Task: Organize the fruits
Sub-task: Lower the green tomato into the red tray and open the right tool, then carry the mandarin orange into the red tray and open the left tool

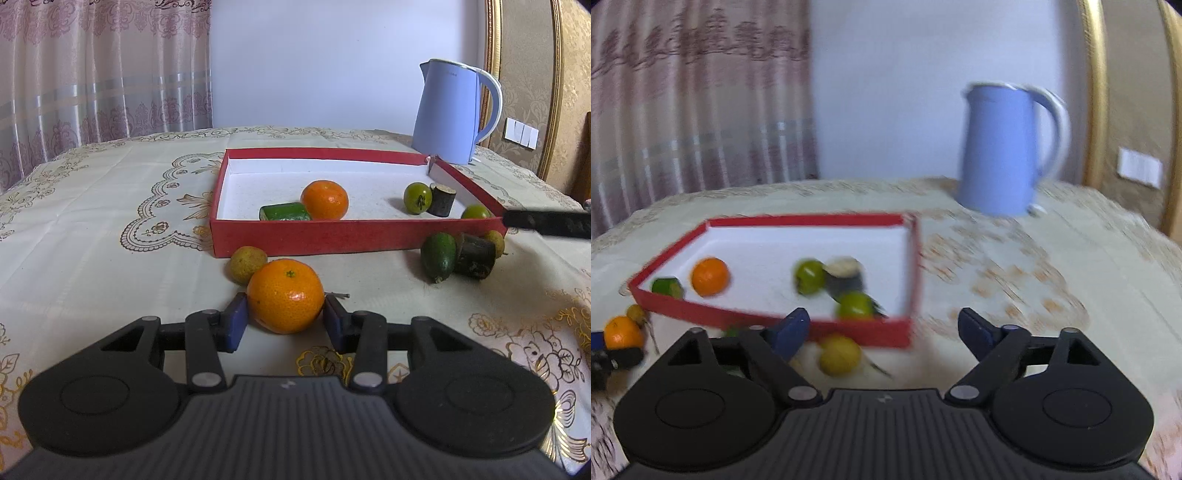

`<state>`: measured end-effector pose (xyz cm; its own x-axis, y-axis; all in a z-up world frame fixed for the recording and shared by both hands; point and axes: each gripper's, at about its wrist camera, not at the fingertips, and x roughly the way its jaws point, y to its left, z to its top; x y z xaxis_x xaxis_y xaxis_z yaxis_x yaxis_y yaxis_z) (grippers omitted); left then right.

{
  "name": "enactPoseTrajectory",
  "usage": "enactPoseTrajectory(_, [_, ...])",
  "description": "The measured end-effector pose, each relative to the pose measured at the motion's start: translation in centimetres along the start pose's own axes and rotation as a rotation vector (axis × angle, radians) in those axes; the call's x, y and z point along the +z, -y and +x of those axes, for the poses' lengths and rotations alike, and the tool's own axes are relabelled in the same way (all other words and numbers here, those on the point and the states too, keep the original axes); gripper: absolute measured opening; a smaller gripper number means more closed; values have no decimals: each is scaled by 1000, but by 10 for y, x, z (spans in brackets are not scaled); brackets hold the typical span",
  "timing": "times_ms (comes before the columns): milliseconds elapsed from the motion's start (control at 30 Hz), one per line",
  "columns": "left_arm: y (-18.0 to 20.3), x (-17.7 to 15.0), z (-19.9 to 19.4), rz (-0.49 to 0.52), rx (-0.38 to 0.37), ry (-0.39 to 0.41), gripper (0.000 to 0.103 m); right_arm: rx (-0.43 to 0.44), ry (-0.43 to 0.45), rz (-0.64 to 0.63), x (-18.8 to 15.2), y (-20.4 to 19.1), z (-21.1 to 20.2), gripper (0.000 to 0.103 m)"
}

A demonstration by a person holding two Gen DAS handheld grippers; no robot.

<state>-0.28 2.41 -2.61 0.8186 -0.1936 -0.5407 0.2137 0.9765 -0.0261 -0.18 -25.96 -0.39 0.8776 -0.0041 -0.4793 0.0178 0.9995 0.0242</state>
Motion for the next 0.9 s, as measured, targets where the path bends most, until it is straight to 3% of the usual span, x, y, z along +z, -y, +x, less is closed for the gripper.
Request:
enactPoseTrajectory(100, [0, 0, 0, 5, 4, -1, 40, -63, -29, 18, -11, 14, 0, 89])
enactPoseTrajectory(200, [1, 0, 0, 10, 7, -2, 40, -65, -84, 21, -18, 20, 2, 89])
enactPoseTrajectory(533, [1, 1, -1, 14, 9, 1, 40, -75, -143, 0, -19, 15, 16, 89])
enactPoseTrajectory(633, [1, 1, -2, 18, 6, 4, 39, -86, -162, 4, -20, 16, 19, 101])
enactPoseTrajectory(900, [1, -2, -11, 34, 0, 9, 39, -82, -174, 23, -21, 20, 20, 103])
